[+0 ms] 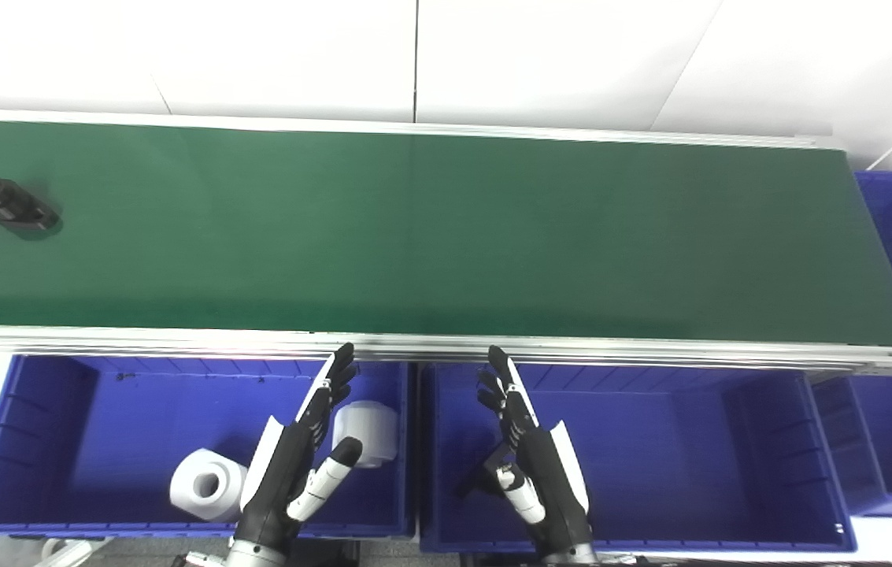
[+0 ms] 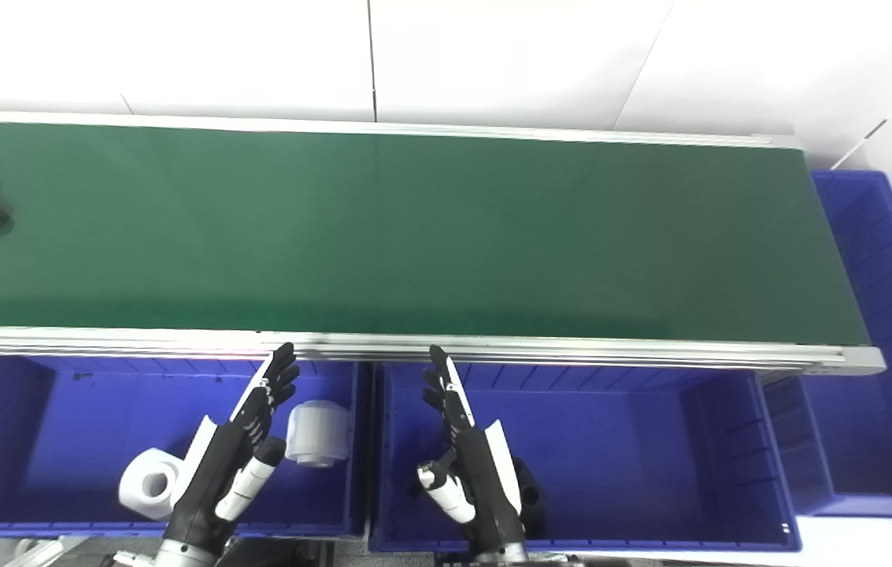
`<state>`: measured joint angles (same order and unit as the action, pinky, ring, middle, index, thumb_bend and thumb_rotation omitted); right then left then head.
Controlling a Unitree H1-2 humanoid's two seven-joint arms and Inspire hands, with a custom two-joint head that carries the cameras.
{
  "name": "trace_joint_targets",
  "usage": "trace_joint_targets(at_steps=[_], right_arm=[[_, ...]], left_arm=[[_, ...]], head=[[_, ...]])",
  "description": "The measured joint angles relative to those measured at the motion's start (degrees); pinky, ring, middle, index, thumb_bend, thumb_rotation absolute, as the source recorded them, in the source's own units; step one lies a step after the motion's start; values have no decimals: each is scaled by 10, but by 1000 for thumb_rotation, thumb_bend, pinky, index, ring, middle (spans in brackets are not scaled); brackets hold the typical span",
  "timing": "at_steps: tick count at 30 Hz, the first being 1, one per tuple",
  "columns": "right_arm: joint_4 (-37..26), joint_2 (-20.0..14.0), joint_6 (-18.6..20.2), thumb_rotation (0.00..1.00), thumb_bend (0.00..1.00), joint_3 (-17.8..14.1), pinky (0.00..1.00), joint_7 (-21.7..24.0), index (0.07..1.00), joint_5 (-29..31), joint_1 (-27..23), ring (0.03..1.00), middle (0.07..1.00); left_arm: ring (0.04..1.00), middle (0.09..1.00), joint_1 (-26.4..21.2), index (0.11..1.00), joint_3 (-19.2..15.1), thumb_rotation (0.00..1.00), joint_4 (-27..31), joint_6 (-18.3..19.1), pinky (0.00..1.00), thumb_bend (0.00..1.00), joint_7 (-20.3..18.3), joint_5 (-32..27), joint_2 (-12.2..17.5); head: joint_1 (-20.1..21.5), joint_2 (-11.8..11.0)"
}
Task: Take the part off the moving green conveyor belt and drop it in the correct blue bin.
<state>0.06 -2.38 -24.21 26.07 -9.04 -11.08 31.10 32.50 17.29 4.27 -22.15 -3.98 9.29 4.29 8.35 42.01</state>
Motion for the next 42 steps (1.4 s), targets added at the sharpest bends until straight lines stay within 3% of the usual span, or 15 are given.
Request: trace_joint_targets(at_steps=[42], right_arm=[[0,1,0,961,936,-1,904,0,1000,-4,0,950,1000]], left_arm=[[947,965,-4,970,1,897,-7,-7,937,682,0,-1,-1]], head=[[1,-4]])
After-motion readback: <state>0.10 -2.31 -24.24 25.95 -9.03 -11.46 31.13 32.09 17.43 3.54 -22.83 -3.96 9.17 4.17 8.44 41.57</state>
